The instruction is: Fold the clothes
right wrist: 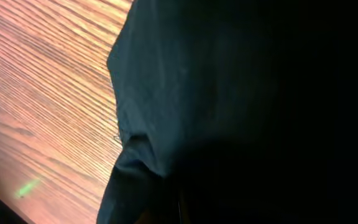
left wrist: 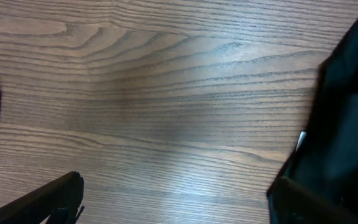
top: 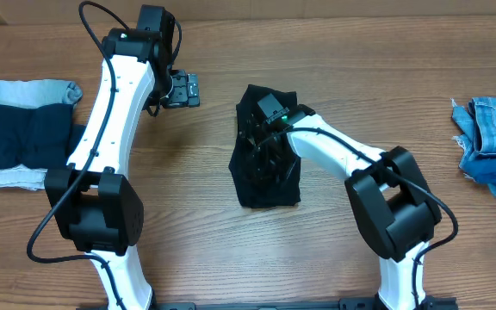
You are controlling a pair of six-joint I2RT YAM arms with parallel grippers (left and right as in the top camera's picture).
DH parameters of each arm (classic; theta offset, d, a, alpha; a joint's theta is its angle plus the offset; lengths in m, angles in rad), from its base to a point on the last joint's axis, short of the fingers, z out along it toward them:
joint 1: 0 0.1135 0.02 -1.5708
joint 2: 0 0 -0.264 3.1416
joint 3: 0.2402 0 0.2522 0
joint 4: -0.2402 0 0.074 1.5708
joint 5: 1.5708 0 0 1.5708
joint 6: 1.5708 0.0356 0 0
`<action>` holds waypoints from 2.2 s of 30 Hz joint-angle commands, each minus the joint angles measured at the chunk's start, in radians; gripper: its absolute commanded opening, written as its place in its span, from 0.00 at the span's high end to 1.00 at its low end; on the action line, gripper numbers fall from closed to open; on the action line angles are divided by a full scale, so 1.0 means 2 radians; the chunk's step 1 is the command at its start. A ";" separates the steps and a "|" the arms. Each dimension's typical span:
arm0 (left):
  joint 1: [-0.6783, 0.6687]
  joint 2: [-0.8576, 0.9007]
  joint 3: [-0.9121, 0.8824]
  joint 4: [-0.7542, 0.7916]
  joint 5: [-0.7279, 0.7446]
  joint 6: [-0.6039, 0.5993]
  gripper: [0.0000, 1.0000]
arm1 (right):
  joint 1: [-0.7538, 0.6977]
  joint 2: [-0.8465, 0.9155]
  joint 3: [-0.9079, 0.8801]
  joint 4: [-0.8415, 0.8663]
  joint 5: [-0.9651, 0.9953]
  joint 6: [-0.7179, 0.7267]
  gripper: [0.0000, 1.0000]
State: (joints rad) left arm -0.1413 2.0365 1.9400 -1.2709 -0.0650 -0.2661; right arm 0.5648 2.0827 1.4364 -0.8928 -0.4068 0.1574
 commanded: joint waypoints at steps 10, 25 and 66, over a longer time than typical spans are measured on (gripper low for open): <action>0.002 0.001 0.004 0.000 -0.006 0.002 0.00 | -0.072 -0.045 0.166 0.013 0.010 -0.051 0.94; 0.002 0.001 0.004 0.000 -0.006 0.002 0.00 | -0.081 0.097 0.179 0.189 0.072 0.013 0.96; 0.002 0.001 0.004 0.000 -0.006 0.002 0.00 | -0.046 -0.150 0.123 -0.115 -0.040 -0.022 0.70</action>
State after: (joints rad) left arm -0.1413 2.0365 1.9400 -1.2709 -0.0650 -0.2661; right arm 0.5640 1.8198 1.6505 -1.1110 -0.5072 0.0624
